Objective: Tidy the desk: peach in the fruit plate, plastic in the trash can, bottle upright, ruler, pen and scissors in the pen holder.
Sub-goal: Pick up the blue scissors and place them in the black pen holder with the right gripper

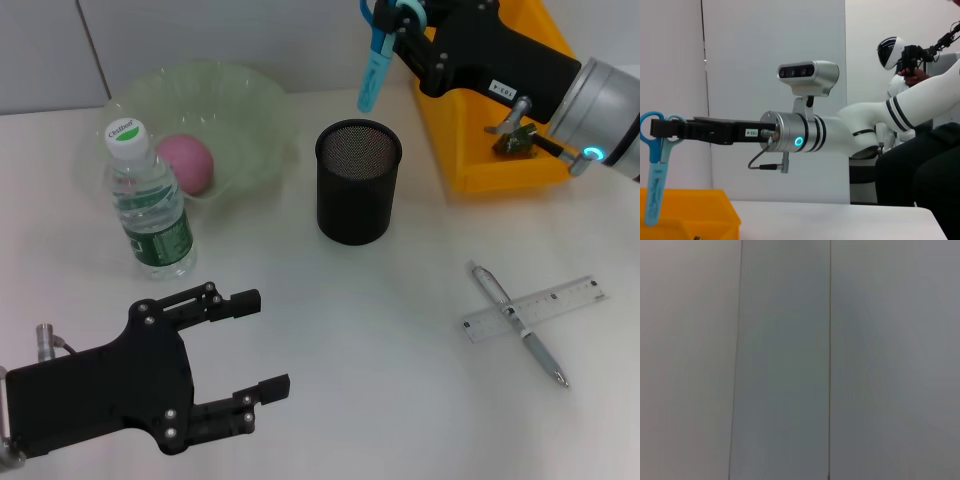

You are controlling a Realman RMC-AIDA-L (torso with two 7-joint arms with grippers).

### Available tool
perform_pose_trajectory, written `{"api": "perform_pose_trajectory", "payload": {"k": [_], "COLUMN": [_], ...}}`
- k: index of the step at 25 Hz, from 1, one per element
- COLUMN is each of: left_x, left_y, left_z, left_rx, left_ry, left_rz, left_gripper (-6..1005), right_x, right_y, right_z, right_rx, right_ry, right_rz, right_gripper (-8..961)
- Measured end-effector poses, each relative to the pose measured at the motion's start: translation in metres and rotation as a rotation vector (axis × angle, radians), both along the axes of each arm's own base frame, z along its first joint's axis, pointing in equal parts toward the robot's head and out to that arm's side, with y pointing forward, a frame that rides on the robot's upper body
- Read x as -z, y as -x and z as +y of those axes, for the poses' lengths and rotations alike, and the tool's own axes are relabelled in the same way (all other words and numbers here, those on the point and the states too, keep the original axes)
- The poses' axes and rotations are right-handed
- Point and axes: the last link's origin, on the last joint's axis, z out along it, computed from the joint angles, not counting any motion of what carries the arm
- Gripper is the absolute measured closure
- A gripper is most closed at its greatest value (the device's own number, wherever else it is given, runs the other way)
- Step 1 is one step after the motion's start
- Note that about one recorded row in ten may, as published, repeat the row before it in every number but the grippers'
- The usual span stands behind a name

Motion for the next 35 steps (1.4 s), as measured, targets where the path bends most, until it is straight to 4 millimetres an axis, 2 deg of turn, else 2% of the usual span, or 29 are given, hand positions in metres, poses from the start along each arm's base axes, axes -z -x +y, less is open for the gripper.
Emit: {"api": "perform_pose_trajectory", "payload": {"k": [6,23,35], "left_x": [0.003,0.010,0.013], "left_y": [0.000,-0.009,-0.011], "left_z": [0.002,0.011,0.015], "left_rx": [0.002,0.035,0.045], "left_ry": [0.011,0.063,0.079], "left_rz": [-0.001,-0.021,-0.022], "left_gripper": [257,258,258], "right_x": [0.016,0.043,0.047], "right_y": [-0.005,-0.023,-0.027], "right_z": [0.000,-0.001,-0.004], "right_rx": [-0.004,0.090,0.105], "right_ry": [-0.053,-0.002,0.006], "right_rz": [-0.026,-0.109,-0.118], "right_gripper": [797,771,752]}}
